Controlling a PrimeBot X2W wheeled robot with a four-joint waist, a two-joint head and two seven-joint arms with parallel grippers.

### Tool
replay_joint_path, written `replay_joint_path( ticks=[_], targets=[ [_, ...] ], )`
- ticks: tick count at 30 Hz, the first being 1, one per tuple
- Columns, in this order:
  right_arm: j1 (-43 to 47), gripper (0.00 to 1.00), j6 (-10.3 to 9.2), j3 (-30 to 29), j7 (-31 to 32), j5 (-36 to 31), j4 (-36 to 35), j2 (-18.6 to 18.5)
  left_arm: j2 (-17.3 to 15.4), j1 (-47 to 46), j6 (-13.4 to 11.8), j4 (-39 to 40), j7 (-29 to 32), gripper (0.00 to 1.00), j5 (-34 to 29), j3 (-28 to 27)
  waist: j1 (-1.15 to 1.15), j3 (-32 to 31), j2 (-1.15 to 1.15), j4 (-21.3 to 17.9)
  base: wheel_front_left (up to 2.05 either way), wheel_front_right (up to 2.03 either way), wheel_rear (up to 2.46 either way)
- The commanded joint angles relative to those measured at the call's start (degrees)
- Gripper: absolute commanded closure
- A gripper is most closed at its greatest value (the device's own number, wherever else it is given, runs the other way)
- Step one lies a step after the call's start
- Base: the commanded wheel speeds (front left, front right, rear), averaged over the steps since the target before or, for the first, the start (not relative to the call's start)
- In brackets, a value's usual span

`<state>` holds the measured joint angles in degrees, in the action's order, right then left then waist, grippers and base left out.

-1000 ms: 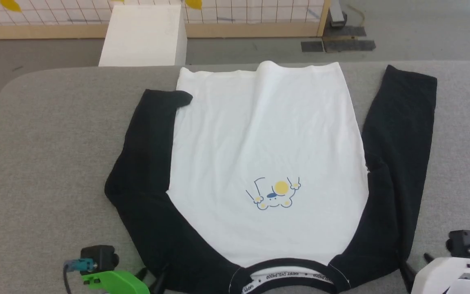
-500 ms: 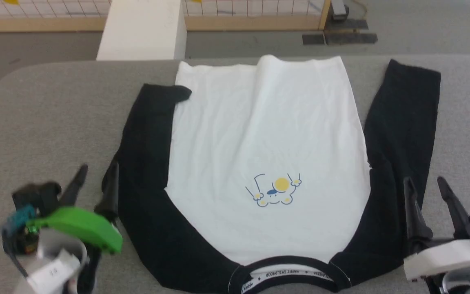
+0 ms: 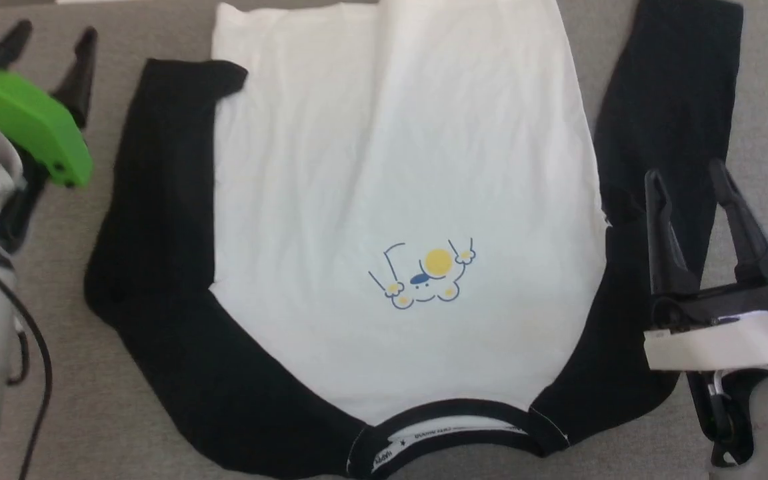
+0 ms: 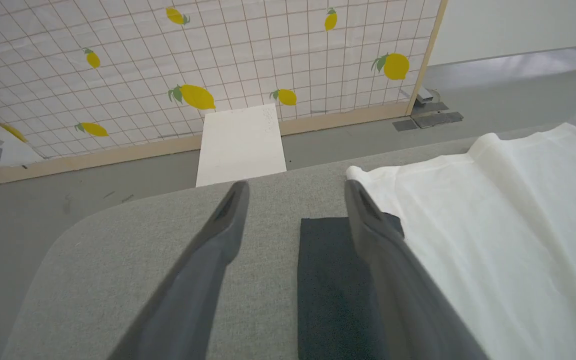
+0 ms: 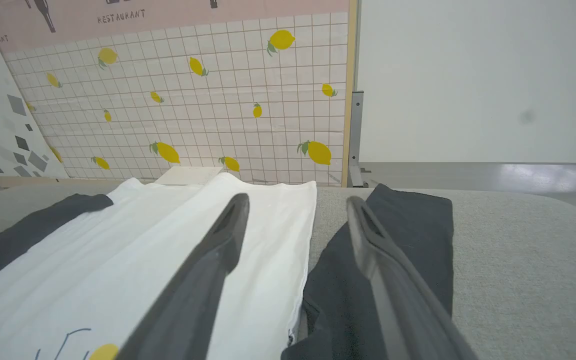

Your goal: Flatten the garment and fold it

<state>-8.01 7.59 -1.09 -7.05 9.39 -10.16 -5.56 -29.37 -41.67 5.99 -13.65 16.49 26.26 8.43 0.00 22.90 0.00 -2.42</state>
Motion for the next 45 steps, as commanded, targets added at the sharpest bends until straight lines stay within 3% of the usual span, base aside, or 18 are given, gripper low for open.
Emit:
replay_joint_path(
  ticks=[1,4,5,9,18,20,21,27,36,45],
  targets=[
    [-1.2,0.00,-0.10,0.3,0.0,-0.7,-0.6,0.0,-0.5,-2.6,0.2,-1.4,1.9,0.00,0.1,0.3,0.00,6.9,0.00,-4.4,0.00,0.00,0.00],
    [-2.8,0.00,-0.10,1.5,0.3,-0.5,-1.5,0.4,-1.4,-7.4,-0.1,-4.4,6.7,0.00,0.8,0.2,0.00,9.3,0.00,-6.3,0.00,0.00,0.00],
    [-3.7,0.00,-0.10,2.0,0.4,-0.3,-1.7,0.8,-2.1,-10.2,-1.1,-6.6,12.0,0.00,2.2,-0.3,0.00,11.0,0.00,-7.6,0.00,0.00,0.00],
    [-4.1,0.00,-0.10,3.3,0.9,-0.1,-1.6,1.1,-4.1,-11.9,-5.5,-8.5,22.0,0.00,1.9,-0.5,0.00,12.8,0.00,-9.2,0.00,0.00,0.00],
    [-4.9,0.00,-0.10,4.2,0.2,0.6,-0.5,1.5,-5.4,-9.0,-11.2,-6.4,32.5,0.00,2.9,-1.0,0.00,13.9,0.00,-10.0,0.00,0.00,0.00],
    [-5.0,0.00,-0.10,4.2,0.4,0.7,-0.3,1.4,-5.6,-8.0,-11.8,-5.5,32.9,0.78,2.6,-0.9,0.00,13.8,0.00,-9.9,0.00,0.00,0.00],
    [-5.1,0.00,-0.10,4.2,0.5,0.8,-0.1,1.4,-5.7,-7.6,-12.1,-5.2,33.0,1.00,2.5,-0.9,0.00,13.7,0.00,-9.7,0.00,0.00,0.00],
    [-5.3,0.00,-0.10,3.7,1.0,0.8,0.6,0.8,-5.8,-5.9,-13.0,-3.7,26.0,1.00,2.2,-2.8,0.00,10.9,0.00,-7.9,0.00,0.00,0.00],
    [-3.0,0.00,-0.10,2.2,2.4,1.0,1.4,0.1,-7.1,1.9,-13.4,-0.5,11.8,1.00,3.4,-9.4,0.00,0.7,0.00,-2.9,0.00,0.00,0.00],
    [2.3,0.00,-0.10,0.0,4.2,1.3,0.2,0.7,-8.7,16.3,-14.5,9.6,7.2,1.00,5.0,-15.5,0.00,-7.5,0.00,2.1,0.00,0.00,0.00]
  ],
)
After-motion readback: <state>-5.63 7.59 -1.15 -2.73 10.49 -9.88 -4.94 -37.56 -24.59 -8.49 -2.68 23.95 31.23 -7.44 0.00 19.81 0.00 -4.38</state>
